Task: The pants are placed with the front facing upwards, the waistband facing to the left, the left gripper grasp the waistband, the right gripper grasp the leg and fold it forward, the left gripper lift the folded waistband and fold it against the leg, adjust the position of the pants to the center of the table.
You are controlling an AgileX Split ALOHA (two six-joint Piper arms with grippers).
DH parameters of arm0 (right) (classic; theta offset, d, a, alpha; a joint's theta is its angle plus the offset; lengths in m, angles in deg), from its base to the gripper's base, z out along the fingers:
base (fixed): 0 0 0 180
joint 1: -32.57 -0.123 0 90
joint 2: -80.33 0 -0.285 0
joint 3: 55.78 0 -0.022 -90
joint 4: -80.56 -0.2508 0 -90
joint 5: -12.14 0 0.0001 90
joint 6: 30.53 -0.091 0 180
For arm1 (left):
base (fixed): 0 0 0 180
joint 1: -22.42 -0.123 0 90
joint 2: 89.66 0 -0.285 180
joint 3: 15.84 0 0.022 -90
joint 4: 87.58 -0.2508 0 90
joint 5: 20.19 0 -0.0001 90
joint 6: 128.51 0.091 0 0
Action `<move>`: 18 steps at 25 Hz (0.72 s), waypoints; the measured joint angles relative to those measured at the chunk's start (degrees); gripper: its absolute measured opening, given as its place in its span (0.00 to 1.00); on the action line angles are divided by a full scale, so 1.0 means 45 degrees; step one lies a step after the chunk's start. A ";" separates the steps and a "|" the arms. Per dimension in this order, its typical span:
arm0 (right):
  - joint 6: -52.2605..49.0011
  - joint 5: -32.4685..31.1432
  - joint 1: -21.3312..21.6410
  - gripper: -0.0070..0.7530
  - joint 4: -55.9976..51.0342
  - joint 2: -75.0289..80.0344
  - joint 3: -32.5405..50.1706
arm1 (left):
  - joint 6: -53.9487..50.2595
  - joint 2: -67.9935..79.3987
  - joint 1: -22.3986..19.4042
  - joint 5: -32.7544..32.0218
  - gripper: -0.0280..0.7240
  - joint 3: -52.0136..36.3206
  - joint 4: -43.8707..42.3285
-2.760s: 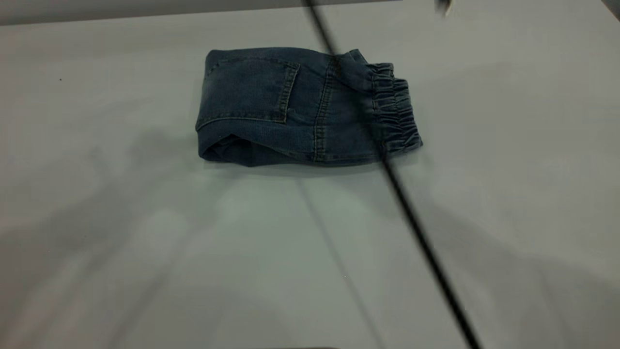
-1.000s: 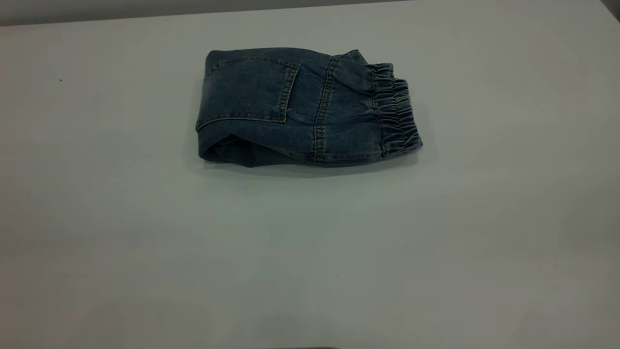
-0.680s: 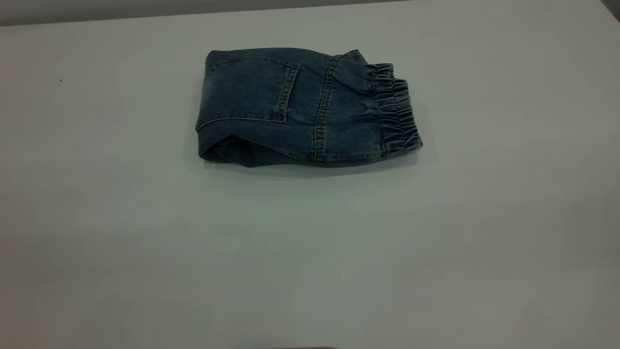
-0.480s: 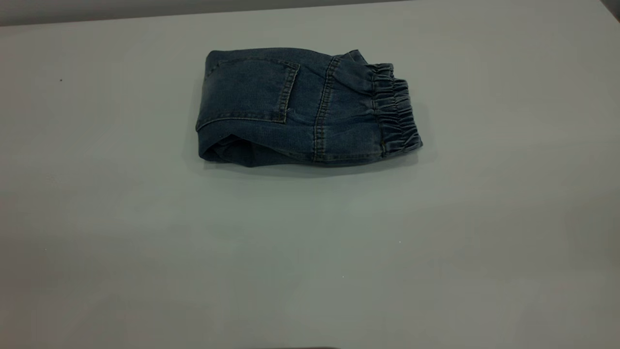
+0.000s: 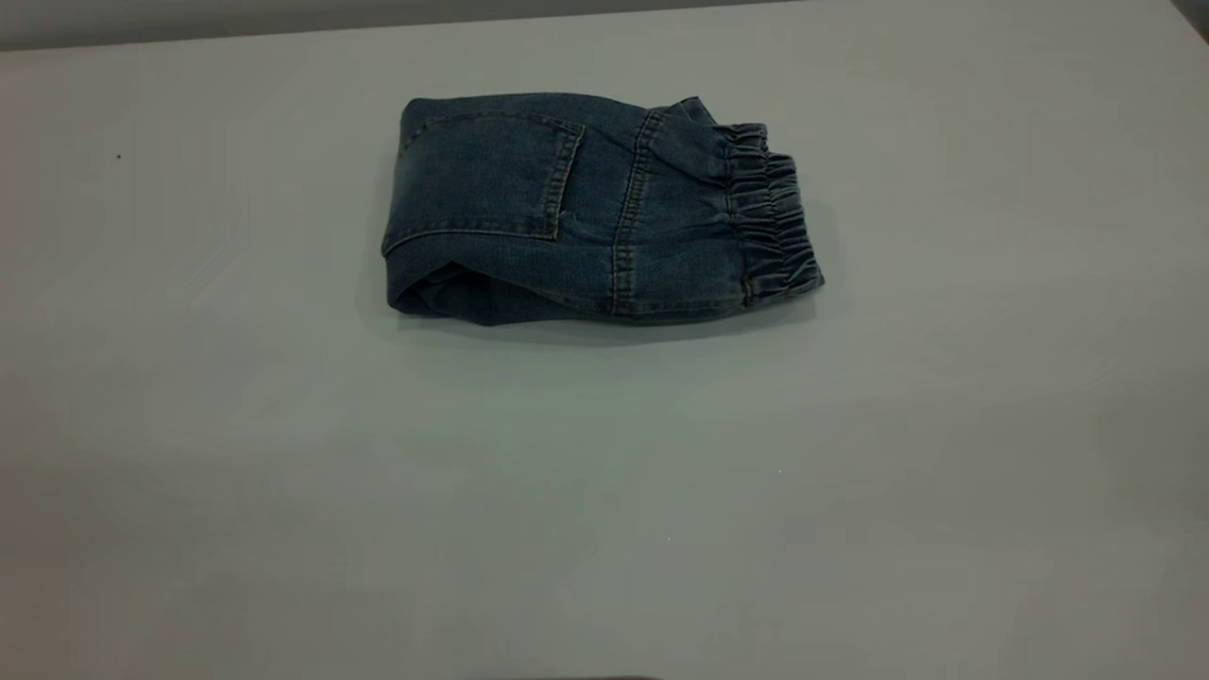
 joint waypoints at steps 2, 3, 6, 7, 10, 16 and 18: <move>0.0000 0.0002 0.0104 0.47 -0.0008 -0.0257 0.0000 | 0.0000 -0.0017 0.0000 0.0000 0.79 0.0000 0.0000; 0.0000 0.0002 0.0256 0.47 -0.0026 -0.0396 0.0000 | 0.0000 -0.0060 0.0000 0.0000 0.79 0.0000 0.0000; 0.0047 0.0002 0.1622 0.47 -0.0104 -0.0631 0.0000 | 0.0000 -0.0441 -0.0464 0.0000 0.79 0.0000 0.0000; 0.0081 0.0002 0.2186 0.47 -0.0137 -0.0744 0.0000 | 0.0000 -0.0611 -0.0688 0.0000 0.79 0.0000 0.0000; 0.0098 -0.0009 0.4252 0.47 -0.0160 -0.1443 0.0000 | 0.0000 -0.1471 -0.1431 0.0000 0.79 0.0000 0.0000; 0.0098 -0.0047 0.6347 0.47 -0.0160 -0.3800 0.0000 | 0.0000 -0.3692 -0.1913 -0.0084 0.79 0.0000 0.0000; 0.0098 -0.0081 0.6512 0.47 -0.0175 -0.4425 0.0000 | 0.0000 -0.4203 -0.1918 -0.0111 0.79 0.0000 0.0000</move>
